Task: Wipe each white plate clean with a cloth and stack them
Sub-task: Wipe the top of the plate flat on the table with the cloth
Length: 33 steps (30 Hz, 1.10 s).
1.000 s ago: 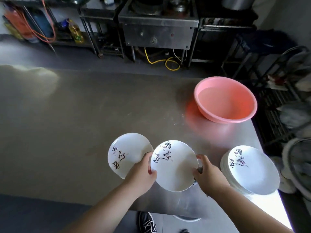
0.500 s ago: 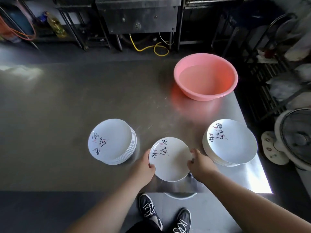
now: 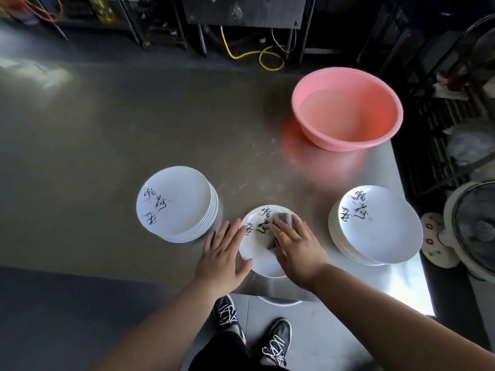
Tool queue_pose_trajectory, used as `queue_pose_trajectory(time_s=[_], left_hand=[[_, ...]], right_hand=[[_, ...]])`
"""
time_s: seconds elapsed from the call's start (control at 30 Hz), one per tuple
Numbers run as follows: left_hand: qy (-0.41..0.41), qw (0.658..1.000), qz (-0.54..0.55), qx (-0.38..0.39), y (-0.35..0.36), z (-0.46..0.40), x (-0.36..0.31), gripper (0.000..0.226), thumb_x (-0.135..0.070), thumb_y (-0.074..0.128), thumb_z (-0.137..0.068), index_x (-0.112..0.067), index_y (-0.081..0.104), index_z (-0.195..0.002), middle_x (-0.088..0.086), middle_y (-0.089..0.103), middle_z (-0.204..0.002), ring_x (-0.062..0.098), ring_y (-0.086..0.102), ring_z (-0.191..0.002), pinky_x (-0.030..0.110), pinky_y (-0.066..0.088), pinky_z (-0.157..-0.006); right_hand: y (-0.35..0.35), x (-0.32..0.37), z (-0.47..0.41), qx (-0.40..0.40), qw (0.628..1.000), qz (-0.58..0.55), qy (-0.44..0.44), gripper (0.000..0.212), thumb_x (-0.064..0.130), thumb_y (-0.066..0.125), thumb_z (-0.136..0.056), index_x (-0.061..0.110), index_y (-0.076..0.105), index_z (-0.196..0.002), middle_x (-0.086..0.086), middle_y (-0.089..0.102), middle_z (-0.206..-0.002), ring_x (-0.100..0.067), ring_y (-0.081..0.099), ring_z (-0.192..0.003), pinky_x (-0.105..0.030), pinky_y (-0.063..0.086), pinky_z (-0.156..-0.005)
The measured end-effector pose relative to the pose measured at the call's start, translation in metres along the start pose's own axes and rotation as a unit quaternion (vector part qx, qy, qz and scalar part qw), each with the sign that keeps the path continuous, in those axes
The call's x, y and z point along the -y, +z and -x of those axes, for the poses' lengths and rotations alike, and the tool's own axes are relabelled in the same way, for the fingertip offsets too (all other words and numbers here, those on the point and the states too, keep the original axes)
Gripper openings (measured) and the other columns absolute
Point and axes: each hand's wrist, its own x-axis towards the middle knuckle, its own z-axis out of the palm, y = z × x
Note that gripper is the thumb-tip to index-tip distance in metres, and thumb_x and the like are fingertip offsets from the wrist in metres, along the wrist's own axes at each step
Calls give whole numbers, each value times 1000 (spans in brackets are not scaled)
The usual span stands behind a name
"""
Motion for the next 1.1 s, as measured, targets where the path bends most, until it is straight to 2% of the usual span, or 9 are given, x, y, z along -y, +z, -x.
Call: queue_pose_trajectory(time_s=[0.07,0.17,0.33,0.47,0.63,0.8,0.9,1.03,1.1], left_hand=[[16,1000,-12,-10,-2,-1,-3,85,-62,46,-97,-19,24,-167,-4,11,-176,21,12,-162,55,16,-128],[13,1000,-15,-2,2,-2,-3,91,-65,49,-95,-17,23,-167,-3,10,-176,22,13,-162,58,17,-128],[16,1000,-15,-2,3,-4,-2,95,-69,53,-92,-14,29,-165,-1,15,-175,25,15,-162,60,20,-126],[6,999,-32,20,2,-1,-2,97,-74,45,-94,-14,24,-166,0,11,-176,24,11,-162,58,17,-128],[-2,999,-37,15,4,-2,-3,93,-74,39,-96,-18,21,-168,-3,8,-177,21,9,-163,57,16,-128],[9,999,-34,0,6,-2,-1,96,-71,49,-92,-17,23,-167,-3,10,-176,23,13,-162,58,18,-128],[7,999,-34,0,7,-1,0,97,-72,48,-92,-18,20,-168,-5,8,-177,22,11,-163,58,18,-128],[4,999,-43,14,6,-1,-1,97,-71,47,-92,-18,17,-168,-5,4,-177,23,9,-163,58,19,-127],[2,999,-40,14,5,-2,-1,97,-70,48,-92,-17,19,-168,-4,7,-177,23,11,-163,58,20,-127]], right_hand=[[11,2,10,13,997,73,-5,72,51,53,-100,18,37,-162,-1,27,-172,-41,8,-161,-56,9,-130],[32,1,19,27,995,92,-37,80,61,39,-97,12,39,-161,-8,29,-171,-39,11,-160,-52,12,-127],[25,0,-22,123,983,124,-58,97,77,1,-90,20,-8,-167,2,-21,-174,-27,-32,-156,-47,-7,-130],[13,13,-27,145,976,122,-109,99,80,5,-91,19,-7,-167,1,-19,-173,-26,-34,-155,-45,-13,-129],[20,-2,23,187,950,152,-198,96,80,10,-97,16,-1,-167,-5,-9,-174,-33,-25,-156,-53,-3,-130],[6,-6,-18,162,974,144,-60,99,80,3,-89,20,-15,-166,0,-26,-172,-28,-33,-155,-47,-12,-130],[8,-5,-7,171,973,134,-76,95,82,6,-91,25,-23,-162,-5,-27,-171,-32,-35,-153,-49,-13,-129],[13,-8,42,155,960,151,-179,90,79,18,-98,18,34,-163,-16,27,-169,-42,14,-157,-55,18,-126],[10,-13,36,151,958,161,-184,89,78,20,-98,19,36,-163,-15,27,-170,-42,12,-157,-52,13,-123]])
